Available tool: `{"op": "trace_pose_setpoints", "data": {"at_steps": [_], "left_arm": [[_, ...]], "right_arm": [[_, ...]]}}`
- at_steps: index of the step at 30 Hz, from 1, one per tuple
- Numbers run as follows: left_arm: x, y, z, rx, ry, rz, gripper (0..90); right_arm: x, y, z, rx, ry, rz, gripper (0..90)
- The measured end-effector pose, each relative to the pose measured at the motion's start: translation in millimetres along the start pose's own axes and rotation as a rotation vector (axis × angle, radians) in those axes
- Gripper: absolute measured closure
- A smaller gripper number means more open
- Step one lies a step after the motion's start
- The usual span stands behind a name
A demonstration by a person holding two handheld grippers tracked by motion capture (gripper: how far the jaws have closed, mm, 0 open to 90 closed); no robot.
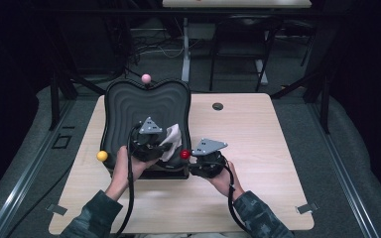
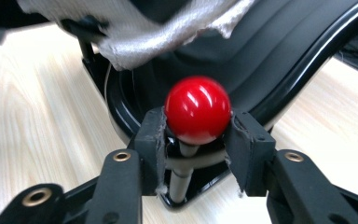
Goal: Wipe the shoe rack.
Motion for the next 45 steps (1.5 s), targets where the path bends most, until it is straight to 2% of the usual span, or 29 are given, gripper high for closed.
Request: {"op": "trace_pose_setpoints", "data": {"at_steps": [2,4,6,8,9,10,12,14,15,16,18,19,20,23,27,31,33,34,35,36,38,41,43,45], "left_arm": [[1.5,1.5,-3.8,-0.008,-0.007,-0.003,80.7],[3.3,3.6,-8.1,-0.018,-0.014,-0.009,80.6],[3.9,5.3,-13.1,-0.029,-0.023,-0.012,80.5],[4.2,6.8,-18.0,-0.045,-0.031,-0.010,80.4],[4.0,7.6,-20.7,-0.051,-0.035,-0.006,80.4],[3.4,9.1,-23.8,-0.056,-0.038,-0.012,80.3],[2.4,11.3,-31.2,-0.070,-0.049,-0.008,80.2],[-0.1,14.0,-39.2,-0.087,-0.061,-0.009,79.8],[-1.8,14.9,-42.8,-0.098,-0.064,-0.004,79.7],[-4.1,15.6,-45.8,-0.112,-0.062,0.001,79.6],[-9.3,16.5,-50.2,-0.132,-0.056,0.009,79.2],[-12.1,16.4,-51.6,-0.142,-0.055,0.015,78.8],[-14.4,16.1,-52.5,-0.151,-0.050,0.023,78.4],[-18.9,15.5,-53.8,-0.177,-0.036,0.040,77.1],[-21.8,15.1,-51.9,-0.171,-0.034,0.046,76.3],[-24.1,12.6,-48.0,-0.152,-0.036,0.053,76.8],[-24.2,12.9,-45.7,-0.150,-0.033,0.049,77.7],[-24.3,13.0,-45.3,-0.142,-0.038,0.046,78.2],[-24.5,13.2,-45.6,-0.124,-0.044,0.039,78.4],[-24.6,13.2,-45.3,-0.118,-0.049,0.034,78.6],[-24.1,12.8,-44.1,-0.115,-0.056,0.037,79.0],[-23.7,12.5,-43.3,-0.098,-0.070,0.034,79.7],[-23.7,12.4,-42.8,-0.092,-0.075,0.032,80.1],[-23.9,12.6,-42.7,-0.089,-0.074,0.028,80.4]], "right_arm": [[-0.9,-8.6,-3.6,0.007,-0.028,0.047,44.1],[1.0,-11.5,-4.4,-0.010,0.006,0.007,37.4],[9.2,-16.3,-11.2,-0.012,-0.026,0.020,31.0],[15.8,-18.9,-13.1,-0.018,-0.006,-0.003,26.2],[19.7,-22.9,-15.6,-0.018,-0.021,0.013,24.1],[23.1,-27.1,-18.4,-0.017,-0.033,0.027,22.6],[25.9,-33.1,-20.6,-0.034,-0.019,0.023,18.9],[28.8,-40.1,-24.9,-0.039,-0.043,0.048,16.1],[29.2,-42.0,-25.8,-0.046,-0.035,0.047,14.9],[29.5,-44.0,-28.2,-0.048,-0.046,0.049,14.3],[28.5,-47.1,-30.2,-0.063,-0.036,0.038,12.8],[28.3,-50.2,-32.0,-0.070,-0.052,0.052,11.5],[25.7,-50.9,-30.6,-0.080,-0.025,0.031,10.5],[18.5,-56.6,-29.5,-0.099,-0.032,0.039,9.9],[4.6,-55.6,-16.5,-0.115,0.015,-0.009,19.4],[-8.7,-47.3,-5.6,-0.104,0.003,-0.059,39.6],[-15.7,-45.7,-0.2,-0.101,0.005,-0.069,42.8],[-18.4,-46.0,3.2,-0.100,0.008,-0.074,49.3],[-21.5,-45.9,5.6,-0.096,0.005,-0.084,49.7],[-22.1,-49.1,6.2,-0.091,-0.027,-0.053,52.3],[-26.6,-46.7,12.8,-0.079,0.002,-0.095,58.5],[-27.7,-46.2,13.7,-0.068,-0.037,-0.099,67.3],[-26.7,-47.8,9.9,-0.079,-0.061,-0.091,74.3],[-28.1,-48.1,10.6,-0.096,-0.038,-0.104,74.8]]}}
Point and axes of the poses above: each handheld gripper's, and its own axes: x roughly backward along the jaws, y roughly out of its top, z roughly to its left, the point moved 10 cm from there along -x, roughly forward along the jaws, and after that the axes turned 4 degrees about x, right-handed, at the moved point
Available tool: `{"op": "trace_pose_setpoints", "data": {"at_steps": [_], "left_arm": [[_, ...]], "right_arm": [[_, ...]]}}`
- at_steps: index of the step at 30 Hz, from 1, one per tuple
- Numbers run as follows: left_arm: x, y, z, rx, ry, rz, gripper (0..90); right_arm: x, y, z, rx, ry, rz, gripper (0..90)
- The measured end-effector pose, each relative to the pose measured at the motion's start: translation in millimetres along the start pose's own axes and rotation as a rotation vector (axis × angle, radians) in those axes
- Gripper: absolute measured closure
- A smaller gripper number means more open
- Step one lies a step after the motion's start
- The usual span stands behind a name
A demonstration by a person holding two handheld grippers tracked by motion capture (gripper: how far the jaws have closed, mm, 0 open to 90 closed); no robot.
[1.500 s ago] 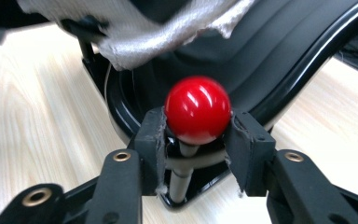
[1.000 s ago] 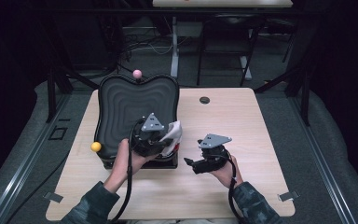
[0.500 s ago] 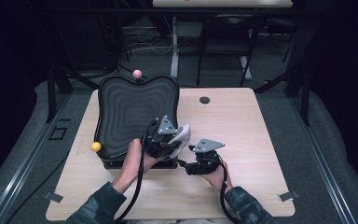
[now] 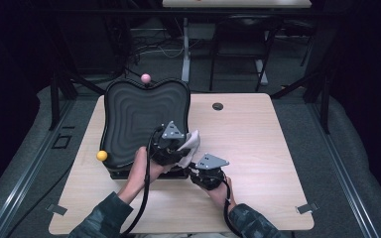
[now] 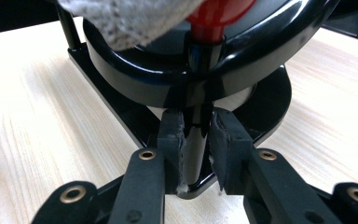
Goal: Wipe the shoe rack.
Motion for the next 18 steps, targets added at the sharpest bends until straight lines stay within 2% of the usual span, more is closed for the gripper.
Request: {"op": "trace_pose_setpoints", "data": {"at_steps": [1,3,7,8,10,15,18], "left_arm": [[0.1,-0.1,0.1,0.002,-0.001,-0.001,80.5],[0.9,-0.6,1.6,0.001,0.004,0.006,80.7],[3.0,-1.5,7.6,0.012,0.007,0.003,80.8],[4.2,-1.6,10.2,0.013,0.024,0.002,80.9],[5.3,-5.5,20.2,0.004,0.080,0.022,81.2],[0.0,-20.6,41.1,0.090,0.070,0.038,81.2],[5.9,-16.9,41.9,0.095,0.066,0.013,81.2]], "right_arm": [[-0.7,0.2,0.9,0.007,0.003,-0.004,74.9],[-0.2,-1.1,-0.4,0.010,-0.020,0.010,75.2],[-1.0,-0.2,0.4,0.012,-0.015,0.003,75.3],[-0.8,-0.6,-0.5,0.017,-0.028,0.011,75.2],[-0.9,-0.9,-0.1,0.013,-0.024,0.013,75.2],[-1.3,-2.0,0.0,0.014,-0.024,0.025,75.1],[-1.6,-2.1,0.1,0.015,-0.026,0.028,75.1]]}}
Point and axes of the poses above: each handheld gripper's, and its own axes: x roughly backward along the jaws, y roughly out of its top, z roughly to its left, the point moved 10 cm from there along -x, roughly forward along the jaws, and after that the axes turned 4 degrees about x, right-handed, at the moved point
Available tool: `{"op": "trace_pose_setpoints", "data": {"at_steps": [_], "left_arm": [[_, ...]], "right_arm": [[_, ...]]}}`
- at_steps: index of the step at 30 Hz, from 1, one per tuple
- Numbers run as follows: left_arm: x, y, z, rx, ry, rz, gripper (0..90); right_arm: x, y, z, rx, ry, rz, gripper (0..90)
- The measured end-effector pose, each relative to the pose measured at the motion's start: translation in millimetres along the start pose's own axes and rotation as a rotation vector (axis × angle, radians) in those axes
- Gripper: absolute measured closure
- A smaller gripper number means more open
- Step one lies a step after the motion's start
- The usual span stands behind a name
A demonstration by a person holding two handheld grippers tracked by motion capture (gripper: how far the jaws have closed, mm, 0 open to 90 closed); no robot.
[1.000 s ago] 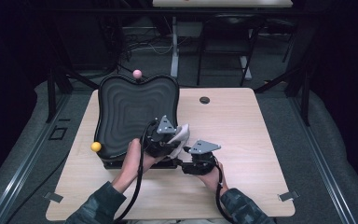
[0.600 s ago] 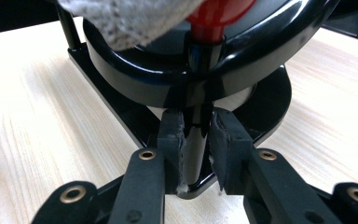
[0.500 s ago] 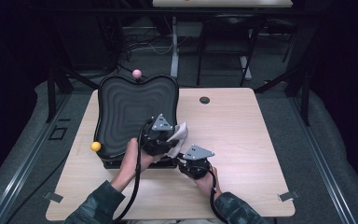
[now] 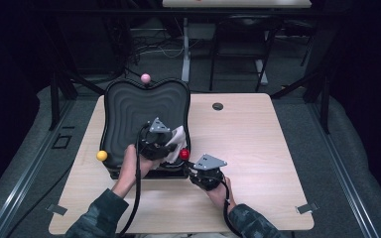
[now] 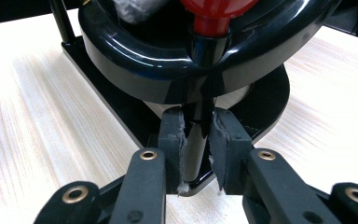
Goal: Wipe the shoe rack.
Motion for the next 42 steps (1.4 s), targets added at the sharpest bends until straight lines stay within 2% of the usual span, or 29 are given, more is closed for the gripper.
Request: {"op": "trace_pose_setpoints", "data": {"at_steps": [4,6,9,13,15,23,31,33,36,39,42], "left_arm": [[10.8,11.6,-14.8,-0.024,-0.026,-0.044,81.1],[12.9,15.0,-24.0,-0.049,-0.036,-0.051,81.1],[11.7,15.9,-36.9,-0.081,-0.056,-0.041,81.1],[5.6,13.8,-42.4,-0.084,-0.073,-0.026,81.0],[1.3,9.9,-40.8,-0.078,-0.068,-0.006,81.0],[0.3,8.9,-37.6,-0.066,-0.076,-0.013,80.9],[0.9,9.0,-35.2,-0.072,-0.069,-0.010,80.9],[1.8,9.1,-32.1,-0.080,-0.049,-0.008,81.0],[-0.1,5.0,-18.6,-0.091,0.028,0.017,81.1],[-3.6,-1.1,-4.4,-0.045,0.034,0.028,81.1],[0.6,0.0,3.1,-0.011,0.033,0.004,81.1]], "right_arm": [[-0.6,0.2,0.2,0.000,0.001,-0.004,75.1],[-0.7,0.0,0.1,0.004,0.003,-0.002,75.0],[-0.6,-0.3,0.2,0.006,-0.001,0.002,75.0],[-0.7,-0.3,0.1,0.005,0.001,0.000,75.0],[-0.8,-0.3,0.3,0.005,0.003,-0.001,75.0],[-1.2,-0.6,1.0,-0.001,0.003,-0.002,75.0],[-1.6,-1.2,0.3,-0.001,-0.001,0.004,75.1],[-1.6,-1.5,0.3,-0.001,-0.001,0.006,75.0],[-1.7,-1.7,0.4,-0.002,0.000,0.008,75.0],[-1.7,-2.2,0.2,0.000,-0.001,0.013,75.0],[-1.9,-2.0,0.5,0.000,0.006,0.016,74.5]]}}
Point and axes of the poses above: each handheld gripper's, and its own axes: x roughly backward along the jaws, y roughly out of its top, z roughly to its left, the point moved 10 cm from there along -x, roughly forward along the jaws, and after that the axes turned 4 degrees about x, right-handed, at the moved point
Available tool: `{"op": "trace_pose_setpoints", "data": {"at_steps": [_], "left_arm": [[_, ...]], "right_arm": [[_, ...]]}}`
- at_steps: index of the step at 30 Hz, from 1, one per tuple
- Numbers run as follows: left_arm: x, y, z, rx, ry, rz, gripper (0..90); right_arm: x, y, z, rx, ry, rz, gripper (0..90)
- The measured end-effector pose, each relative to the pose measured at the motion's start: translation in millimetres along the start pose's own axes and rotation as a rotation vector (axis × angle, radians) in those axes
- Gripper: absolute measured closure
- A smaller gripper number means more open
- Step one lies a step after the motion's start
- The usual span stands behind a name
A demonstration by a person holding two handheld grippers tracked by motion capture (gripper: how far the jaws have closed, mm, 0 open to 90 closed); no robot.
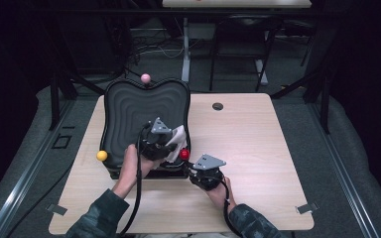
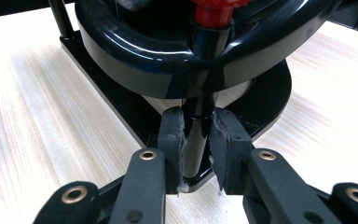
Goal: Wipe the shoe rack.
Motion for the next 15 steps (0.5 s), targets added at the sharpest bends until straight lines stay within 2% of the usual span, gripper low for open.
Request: {"op": "trace_pose_setpoints", "data": {"at_steps": [2,4,7,13,15], "left_arm": [[3.8,2.4,1.5,0.003,0.003,-0.015,81.0],[5.6,4.5,1.3,0.006,0.009,-0.030,80.9],[7.0,5.6,2.3,0.005,0.014,-0.034,80.8],[9.6,6.8,8.4,0.020,0.030,-0.046,80.5],[10.4,7.9,10.4,0.022,0.035,-0.055,80.4]], "right_arm": [[0.1,0.1,-0.6,-0.001,0.000,0.010,71.2],[2.0,1.2,-1.3,-0.004,-0.001,0.015,63.3],[8.6,7.9,-2.5,-0.002,0.008,-0.002,57.1],[18.4,11.5,-0.7,0.014,0.016,0.007,53.2],[24.2,15.8,-3.1,0.009,-0.002,0.003,51.8]]}}
Point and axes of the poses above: each handheld gripper's, and its own axes: x roughly backward along the jaws, y roughly out of its top, z roughly to its left, the point moved 10 cm from there along -x, roughly forward along the jaws, and after that the axes turned 4 degrees about x, right-handed, at the moved point
